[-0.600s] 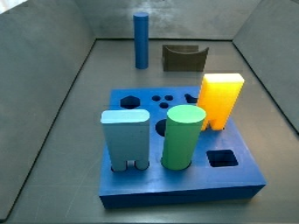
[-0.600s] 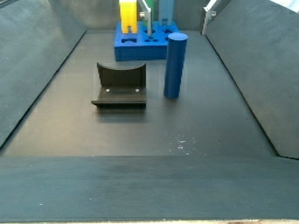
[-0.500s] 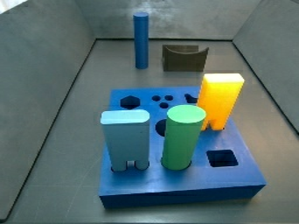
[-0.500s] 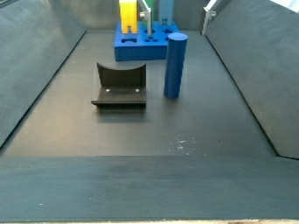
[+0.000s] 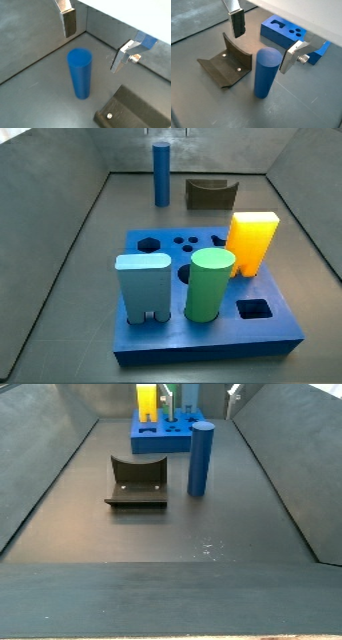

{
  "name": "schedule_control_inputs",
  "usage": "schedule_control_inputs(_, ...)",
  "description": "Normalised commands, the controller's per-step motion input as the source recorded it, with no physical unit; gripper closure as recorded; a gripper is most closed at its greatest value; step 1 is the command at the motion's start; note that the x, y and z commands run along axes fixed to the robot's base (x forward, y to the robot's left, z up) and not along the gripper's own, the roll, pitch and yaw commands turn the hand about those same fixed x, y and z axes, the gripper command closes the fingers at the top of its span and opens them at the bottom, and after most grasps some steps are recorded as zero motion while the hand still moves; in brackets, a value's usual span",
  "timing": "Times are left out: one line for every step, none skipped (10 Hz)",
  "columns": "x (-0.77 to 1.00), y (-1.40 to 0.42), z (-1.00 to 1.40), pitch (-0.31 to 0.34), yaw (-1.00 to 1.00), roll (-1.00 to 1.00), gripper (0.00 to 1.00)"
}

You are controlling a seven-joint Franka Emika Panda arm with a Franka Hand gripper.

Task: Pick up the round object. Move up. Move to above the board. Insert the round object.
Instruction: Pick up the round object.

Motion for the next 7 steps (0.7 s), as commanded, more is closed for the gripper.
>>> schedule_control_inputs(0.00,-0.07,-0.38,-0.126,0.05,-0.15,0.00)
schedule_control_inputs(0.00,-0.05,-0.60,-0.083,0.01,-0.02,0.00)
schedule_control_inputs(0.00,-0.06,-0.63,-0.061,0.01,0.00,0.00)
schedule_control_inputs(0.00,-0.08,-0.61,-0.049,0.00,-0.01,0.00)
schedule_control_inputs(0.00,-0.05,-0.54,-0.050,0.00,-0.05,0.00)
schedule_control_inputs(0.00,0.00,-0.30,-0.021,0.00,-0.05,0.00)
schedule_control_inputs(0.00,0.00,0.00,-0.007,0.00,0.00,0.00)
